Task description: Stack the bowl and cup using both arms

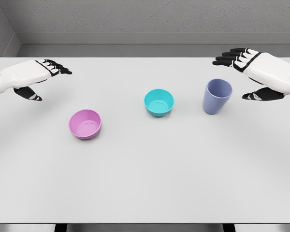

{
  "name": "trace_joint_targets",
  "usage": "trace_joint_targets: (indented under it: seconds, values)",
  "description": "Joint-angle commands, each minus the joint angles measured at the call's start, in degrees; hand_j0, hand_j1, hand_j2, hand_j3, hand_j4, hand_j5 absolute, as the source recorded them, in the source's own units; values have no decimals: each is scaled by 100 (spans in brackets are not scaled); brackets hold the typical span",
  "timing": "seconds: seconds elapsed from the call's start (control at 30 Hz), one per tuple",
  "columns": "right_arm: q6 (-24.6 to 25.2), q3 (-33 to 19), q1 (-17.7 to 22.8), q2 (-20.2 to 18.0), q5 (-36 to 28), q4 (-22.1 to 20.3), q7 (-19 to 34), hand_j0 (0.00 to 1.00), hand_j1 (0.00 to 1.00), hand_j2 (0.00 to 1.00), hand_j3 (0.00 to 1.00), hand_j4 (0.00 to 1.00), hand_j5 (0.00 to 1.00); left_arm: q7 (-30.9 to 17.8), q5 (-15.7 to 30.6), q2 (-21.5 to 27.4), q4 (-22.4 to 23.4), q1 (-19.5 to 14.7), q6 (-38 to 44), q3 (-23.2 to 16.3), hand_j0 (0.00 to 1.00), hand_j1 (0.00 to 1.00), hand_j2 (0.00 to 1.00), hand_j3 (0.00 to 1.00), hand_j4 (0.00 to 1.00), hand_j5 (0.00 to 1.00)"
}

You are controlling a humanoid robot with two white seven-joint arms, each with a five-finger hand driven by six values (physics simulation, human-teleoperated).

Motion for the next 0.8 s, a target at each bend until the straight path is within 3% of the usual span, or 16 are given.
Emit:
trace_joint_targets:
  seconds: [0.0, 0.13, 0.23, 0.47, 0.67, 0.77]
  values:
    - [9, -18, 0, -2, -30, 2, -6, 100, 100, 100, 100, 100, 100, -6, 25, 4, -1, 0, 10, 14, 100, 100, 100, 100, 100, 100]
    - [1, -53, 0, 59, -21, 2, 3, 100, 100, 100, 100, 100, 100, -41, -37, -49, -10, 0, 10, -21, 100, 100, 100, 100, 100, 100]
    - [27, -44, 0, 68, -47, 72, 3, 100, 100, 100, 100, 100, 100, -49, -326, -145, -62, -35, 10, -214, 100, 100, 100, 100, 100, 100]
    - [45, -44, 0, 59, -56, 257, 3, 100, 100, 100, 100, 100, 100, -49, -968, -172, -589, -79, 10, -601, 100, 100, 100, 100, 100, 100]
    - [45, -44, 18, 50, -56, 283, 3, 100, 100, 100, 100, 100, 100, -50, -995, -93, -1161, -70, 10, -786, 100, 100, 100, 100, 100, 100]
    - [45, -44, 9, 50, -56, 327, 3, 100, 100, 100, 100, 100, 100, -58, -1241, -75, -1310, -53, 10, -856, 100, 100, 100, 100, 100, 100]
